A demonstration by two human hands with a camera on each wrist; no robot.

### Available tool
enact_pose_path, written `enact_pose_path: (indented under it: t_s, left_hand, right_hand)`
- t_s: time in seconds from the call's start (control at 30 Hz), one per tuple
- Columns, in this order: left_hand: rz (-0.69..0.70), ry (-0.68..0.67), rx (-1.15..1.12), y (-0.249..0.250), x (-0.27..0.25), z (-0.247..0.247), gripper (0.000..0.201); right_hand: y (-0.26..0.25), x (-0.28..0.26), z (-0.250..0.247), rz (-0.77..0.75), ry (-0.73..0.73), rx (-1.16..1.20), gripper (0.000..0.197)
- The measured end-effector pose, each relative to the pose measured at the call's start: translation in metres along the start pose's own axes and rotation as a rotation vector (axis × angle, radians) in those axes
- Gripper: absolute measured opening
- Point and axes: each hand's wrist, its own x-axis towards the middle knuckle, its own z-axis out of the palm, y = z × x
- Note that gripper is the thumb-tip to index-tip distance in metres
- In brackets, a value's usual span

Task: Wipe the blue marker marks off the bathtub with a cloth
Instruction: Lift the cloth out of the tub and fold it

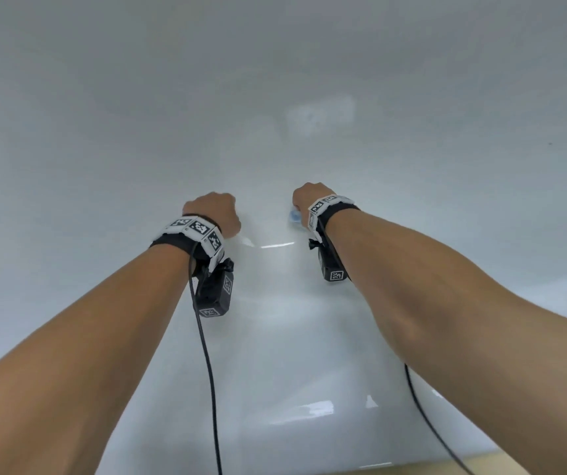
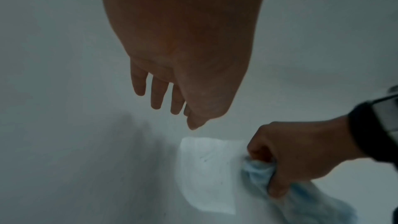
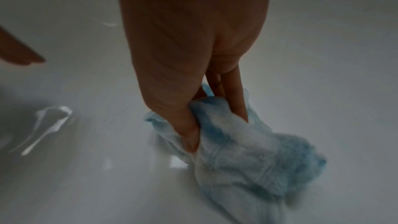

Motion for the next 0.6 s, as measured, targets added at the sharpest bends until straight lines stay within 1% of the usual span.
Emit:
enact_pose_path:
  t_s: [0.07,0.17,0.2,0.27,0.33,0.37,0.4,0.47,0.5,0.57,0.6]
  left_hand:
    - [-0.024,0.037,0.004,-0.008,-0.007,-0.005,0.048]
    - [-0.052,0.108,0.014,-0.029,-0.021,-0.013,0.049]
    - [-0.047,0.135,0.034,-0.037,-0.027,-0.014,0.047]
    - [-0.033,0.178,0.056,-0.055,-0.042,-0.017,0.044]
    - [-0.035,0.193,0.034,-0.075,-0.061,-0.021,0.044]
    - [-0.039,0.204,0.012,-0.085,-0.071,-0.022,0.044]
    - [-0.042,0.222,-0.018,-0.094,-0.082,-0.025,0.045]
    - [-0.049,0.275,-0.103,-0.109,-0.108,-0.029,0.046]
    - [-0.057,0.317,-0.159,-0.114,-0.121,-0.032,0.046]
    - [-0.080,0.404,-0.295,-0.121,-0.153,-0.035,0.047]
    - [-0.098,0.438,-0.370,-0.124,-0.169,-0.035,0.049]
  right_hand:
    - [-0.019,0.002,0.003,-0.045,0.003,-0.053,0.027]
    - [-0.059,-0.002,0.005,-0.129,0.028,-0.092,0.025]
    - [-0.076,-0.005,0.006,-0.144,0.002,-0.108,0.023]
    - [-0.114,-0.003,0.010,-0.172,-0.106,-0.118,0.023]
    - [-0.145,-0.004,0.009,-0.212,-0.219,-0.092,0.023]
    - [-0.155,-0.007,0.006,-0.225,-0.247,-0.070,0.023]
    - [-0.161,-0.014,0.002,-0.241,-0.265,-0.023,0.023]
    - [-0.167,-0.031,-0.004,-0.277,-0.311,0.180,0.017]
    - [-0.169,-0.043,-0.008,-0.292,-0.345,0.299,0.019]
    - [-0.177,-0.072,-0.016,-0.264,-0.405,0.549,0.032]
    - [-0.185,-0.090,-0.021,-0.253,-0.410,0.676,0.036]
